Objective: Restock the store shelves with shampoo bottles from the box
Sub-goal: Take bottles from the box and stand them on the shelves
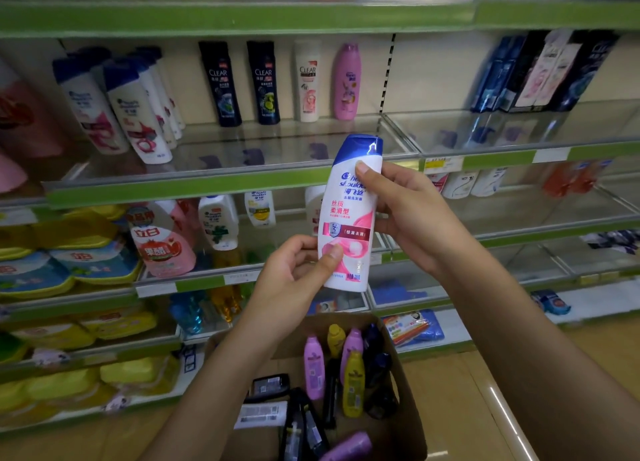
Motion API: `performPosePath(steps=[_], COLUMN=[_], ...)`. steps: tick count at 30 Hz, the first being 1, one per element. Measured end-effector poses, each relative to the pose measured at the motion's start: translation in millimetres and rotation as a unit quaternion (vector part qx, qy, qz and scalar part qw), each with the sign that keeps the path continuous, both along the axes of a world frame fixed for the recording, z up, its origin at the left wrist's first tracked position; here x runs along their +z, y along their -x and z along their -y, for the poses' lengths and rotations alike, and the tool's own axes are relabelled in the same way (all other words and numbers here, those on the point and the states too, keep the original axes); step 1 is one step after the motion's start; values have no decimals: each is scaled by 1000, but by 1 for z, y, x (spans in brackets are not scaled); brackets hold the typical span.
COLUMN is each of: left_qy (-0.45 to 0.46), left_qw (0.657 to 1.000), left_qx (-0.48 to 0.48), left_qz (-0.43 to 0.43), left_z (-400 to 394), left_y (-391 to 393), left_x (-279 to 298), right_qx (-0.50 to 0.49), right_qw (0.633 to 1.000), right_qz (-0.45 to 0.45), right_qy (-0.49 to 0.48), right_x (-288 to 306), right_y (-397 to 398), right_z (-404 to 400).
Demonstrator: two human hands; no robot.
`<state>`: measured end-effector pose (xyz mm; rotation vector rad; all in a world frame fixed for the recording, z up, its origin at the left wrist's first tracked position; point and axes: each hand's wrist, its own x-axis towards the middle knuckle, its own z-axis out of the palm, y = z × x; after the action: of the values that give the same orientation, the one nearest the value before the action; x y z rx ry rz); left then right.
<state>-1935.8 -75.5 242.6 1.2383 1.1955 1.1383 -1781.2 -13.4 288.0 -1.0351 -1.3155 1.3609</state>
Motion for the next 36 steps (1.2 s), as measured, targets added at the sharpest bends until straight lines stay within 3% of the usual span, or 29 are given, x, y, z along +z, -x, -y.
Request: performPosePath(steps=[11,19,27,36], left_qy=[-3,-6,-6,-3], left_qw=[1000,995,982,974], left_qx=[8,95,184,221], left_qz=[-7,25,39,40], left_z=[-14,-34,-21,10], left_y=[21,24,63,136], left_x=[-7,-7,-8,-10], right_qx=[-6,62,153,168], right_qw=[999,998,988,985], right_qz=[-23,13,19,9], right_qy=[21,23,20,31], right_x=[-7,9,11,4], right_y=[20,41,97,176], right_z=[-14,-54,-64,-41])
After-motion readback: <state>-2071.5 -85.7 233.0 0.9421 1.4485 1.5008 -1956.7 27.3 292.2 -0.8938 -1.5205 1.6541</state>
